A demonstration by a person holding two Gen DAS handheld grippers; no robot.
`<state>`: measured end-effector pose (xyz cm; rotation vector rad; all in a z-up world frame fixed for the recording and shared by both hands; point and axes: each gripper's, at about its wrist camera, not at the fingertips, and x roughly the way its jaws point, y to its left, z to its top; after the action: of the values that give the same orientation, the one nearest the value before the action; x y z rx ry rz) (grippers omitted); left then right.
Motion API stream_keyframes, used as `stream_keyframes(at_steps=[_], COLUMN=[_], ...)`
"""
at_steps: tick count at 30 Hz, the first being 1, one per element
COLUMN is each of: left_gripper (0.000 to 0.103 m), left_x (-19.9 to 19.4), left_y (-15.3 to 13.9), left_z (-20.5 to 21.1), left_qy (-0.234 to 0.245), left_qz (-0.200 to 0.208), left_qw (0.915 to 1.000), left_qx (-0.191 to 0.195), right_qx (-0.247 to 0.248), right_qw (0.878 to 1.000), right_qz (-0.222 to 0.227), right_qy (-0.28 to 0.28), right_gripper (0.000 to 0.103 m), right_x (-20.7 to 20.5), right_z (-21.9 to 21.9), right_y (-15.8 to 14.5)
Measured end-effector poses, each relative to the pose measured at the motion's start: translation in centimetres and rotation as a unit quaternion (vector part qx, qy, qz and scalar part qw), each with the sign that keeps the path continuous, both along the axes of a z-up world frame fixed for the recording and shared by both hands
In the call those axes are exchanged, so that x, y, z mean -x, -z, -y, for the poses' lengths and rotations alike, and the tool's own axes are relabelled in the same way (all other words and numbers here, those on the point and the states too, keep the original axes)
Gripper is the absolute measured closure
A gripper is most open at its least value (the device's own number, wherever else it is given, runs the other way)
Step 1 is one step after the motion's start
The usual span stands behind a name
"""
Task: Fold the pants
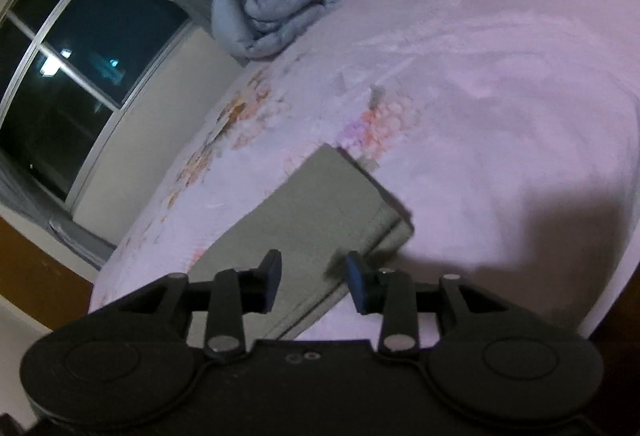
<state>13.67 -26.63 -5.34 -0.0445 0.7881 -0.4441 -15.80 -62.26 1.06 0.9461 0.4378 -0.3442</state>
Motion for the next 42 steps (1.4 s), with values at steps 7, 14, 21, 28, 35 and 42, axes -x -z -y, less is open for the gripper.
stream_keyframes(at_steps=[7, 14, 21, 28, 35, 42], left_gripper=[0.023, 0.022, 0.018, 0.017, 0.016, 0.016], left_x=[3.5, 4.1, 4.8, 4.8, 5.2, 5.0], left_y=[1.0, 1.0, 1.5, 1.6, 1.8, 1.8], left_z=[3.5, 4.8, 5.8, 6.4, 6.3, 6.2], left_qy=[-0.027, -0.047, -0.052, -0.054, -0.051, -0.047], left_qz=[0.020, 0.041, 0.051, 0.056, 0.060, 0.055], left_qw=[0.9977, 0.9937, 0.9920, 0.9906, 0.9902, 0.9907], left_qx=[-0.059, -0.093, -0.103, -0.113, -0.116, -0.116], right_qx=[-0.008, -0.011, -0.073, -0.103, -0.142, -0.145], right_qw=[0.999, 0.999, 0.996, 0.993, 0.987, 0.986], right_qz=[-0.030, -0.025, -0.003, 0.019, 0.039, 0.035], right_qy=[0.012, 0.022, 0.054, 0.061, 0.067, 0.070], right_gripper=[0.075, 0.076, 0.076, 0.075, 0.075, 0.078], right_x=[-0.1, -0.5, 0.2, -0.4, 0.1, -0.6], right_z=[0.0, 0.4, 2.2, 3.0, 3.0, 3.2], right_y=[1.5, 2.1, 3.4, 4.6, 5.2, 5.3])
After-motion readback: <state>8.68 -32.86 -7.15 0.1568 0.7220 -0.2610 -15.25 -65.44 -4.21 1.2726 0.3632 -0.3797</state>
